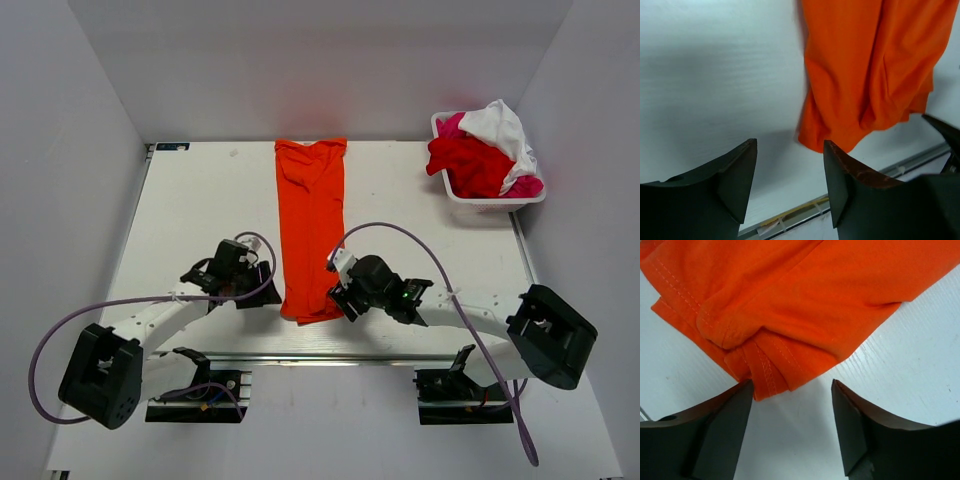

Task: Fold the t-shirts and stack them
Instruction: Rotate the tshirt 100 degrees, then grab the bottom of the folded rectangular tshirt with both arms

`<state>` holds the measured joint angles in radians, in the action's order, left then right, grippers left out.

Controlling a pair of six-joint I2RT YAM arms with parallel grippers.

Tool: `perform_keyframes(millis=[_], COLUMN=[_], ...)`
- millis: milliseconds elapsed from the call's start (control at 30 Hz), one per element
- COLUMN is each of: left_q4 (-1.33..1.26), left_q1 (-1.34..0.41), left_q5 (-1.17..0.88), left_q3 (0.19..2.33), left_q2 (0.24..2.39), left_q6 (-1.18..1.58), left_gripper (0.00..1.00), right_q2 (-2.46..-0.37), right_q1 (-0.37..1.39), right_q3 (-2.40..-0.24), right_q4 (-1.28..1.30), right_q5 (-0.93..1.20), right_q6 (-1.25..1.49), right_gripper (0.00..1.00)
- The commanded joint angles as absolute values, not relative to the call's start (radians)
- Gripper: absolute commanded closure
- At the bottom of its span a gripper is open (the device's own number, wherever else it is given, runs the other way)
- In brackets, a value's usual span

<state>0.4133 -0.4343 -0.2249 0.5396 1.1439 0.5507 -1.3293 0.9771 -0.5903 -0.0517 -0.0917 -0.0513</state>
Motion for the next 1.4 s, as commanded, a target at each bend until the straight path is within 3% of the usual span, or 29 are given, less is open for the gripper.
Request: perform_keyframes(millis=[0, 133, 300, 400, 433, 533, 700, 733, 767, 1100, 1367], left_q4=[0.307, 0.285, 0.209, 0.190, 0.190, 0.190, 0.137, 0.137, 0.146, 0.305, 0.392], left_q1=[-0.463, -0.503, -0.537, -0.560, -0.560, -0.580, -0.609, -0.609, -0.620, -0.629, -0.606], left_q5=[-0.331, -0.330, -0.319, -0.290, -0.275, -0.253, -0.273, -0.273, -0.273, -0.220, -0.170], left_q3=[0.493, 0.471, 0.434, 0.445, 0.445, 0.457, 0.457, 0.457, 0.468, 0.577, 0.846], left_q2=[1.117, 1.117, 1.167, 1.225, 1.241, 1.295, 1.347, 1.347, 1.347, 1.180, 1.397], left_q6=[0.583, 0.592, 0.610, 0.611, 0.611, 0.611, 0.620, 0.620, 0.620, 0.591, 0.580], left_gripper=[0.37, 0.40, 0.40, 0.47, 0.49, 0.62, 1.00, 1.00, 1.00, 1.00, 1.00], right_q2=[-1.351, -1.370, -1.381, -1.373, -1.370, -1.365, -1.391, -1.394, -1.393, -1.184, -1.311], right_q1=[0.977, 0.977, 0.979, 0.979, 0.977, 0.979, 0.980, 0.980, 0.977, 0.980, 0.957], right_q3=[-0.572, -0.558, -0.531, -0.520, -0.512, -0.489, -0.476, -0.477, -0.479, -0.468, -0.666], right_q4=[-0.156, -0.170, -0.175, -0.181, -0.186, -0.216, -0.244, -0.247, -0.248, -0.221, -0.114], right_q5=[-0.109, -0.118, -0.107, -0.101, -0.095, -0.063, -0.032, -0.034, -0.037, -0.069, -0.302], right_q6=[-0.008, 0.047, 0.078, 0.103, 0.109, 0.126, 0.159, 0.167, 0.173, 0.215, 0.137], right_gripper=[0.32, 0.43, 0.44, 0.48, 0.54, 0.64, 0.88, 0.97, 1.00, 1.00, 1.00])
